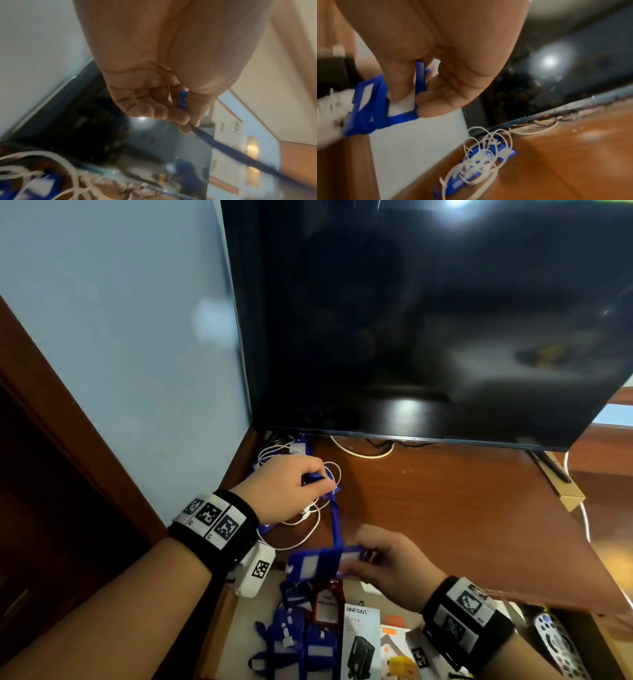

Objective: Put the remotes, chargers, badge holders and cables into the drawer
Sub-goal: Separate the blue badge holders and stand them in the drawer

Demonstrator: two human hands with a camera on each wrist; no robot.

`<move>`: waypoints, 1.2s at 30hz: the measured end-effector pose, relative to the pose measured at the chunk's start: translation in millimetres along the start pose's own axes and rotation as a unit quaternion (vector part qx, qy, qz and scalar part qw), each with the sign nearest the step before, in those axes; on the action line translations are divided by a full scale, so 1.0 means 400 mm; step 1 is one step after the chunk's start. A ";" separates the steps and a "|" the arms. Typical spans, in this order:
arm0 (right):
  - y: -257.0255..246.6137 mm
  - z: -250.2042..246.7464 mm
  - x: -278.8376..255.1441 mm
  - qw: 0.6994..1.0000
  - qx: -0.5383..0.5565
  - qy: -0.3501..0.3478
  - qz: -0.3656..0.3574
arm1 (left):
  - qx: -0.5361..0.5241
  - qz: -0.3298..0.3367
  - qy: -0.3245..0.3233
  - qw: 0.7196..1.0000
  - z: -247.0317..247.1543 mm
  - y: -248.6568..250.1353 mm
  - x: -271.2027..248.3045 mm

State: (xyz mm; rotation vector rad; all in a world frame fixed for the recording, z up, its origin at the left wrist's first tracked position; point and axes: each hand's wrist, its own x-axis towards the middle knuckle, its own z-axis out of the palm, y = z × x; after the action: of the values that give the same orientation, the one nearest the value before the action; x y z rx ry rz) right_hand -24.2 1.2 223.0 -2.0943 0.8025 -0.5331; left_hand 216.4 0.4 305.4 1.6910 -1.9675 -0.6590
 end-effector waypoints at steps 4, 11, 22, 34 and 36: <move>-0.022 -0.051 0.021 0.981 0.138 0.138 0.016 | -0.049 -0.052 -0.072 0.995 0.031 -0.076 0.005; 0.014 -0.041 0.048 0.941 0.170 0.254 0.147 | -0.180 -0.074 0.050 0.980 0.191 -0.054 -0.067; 0.065 0.091 0.041 0.944 0.189 0.091 0.256 | -0.097 -0.137 0.132 0.977 0.297 -0.137 -0.069; 0.157 0.210 -0.023 0.950 -0.012 -0.075 0.303 | -0.408 -0.428 0.116 0.798 0.491 -0.268 -0.211; 0.174 0.204 -0.027 0.950 -0.064 -0.077 0.297 | -0.374 -0.433 0.090 0.815 0.505 -0.314 -0.217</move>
State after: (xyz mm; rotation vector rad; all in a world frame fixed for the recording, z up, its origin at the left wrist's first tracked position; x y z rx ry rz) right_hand -7.0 20.3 118.2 -1.8452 1.3300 0.0112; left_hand 198.9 82.0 66.7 1.9081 -0.5275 -1.2963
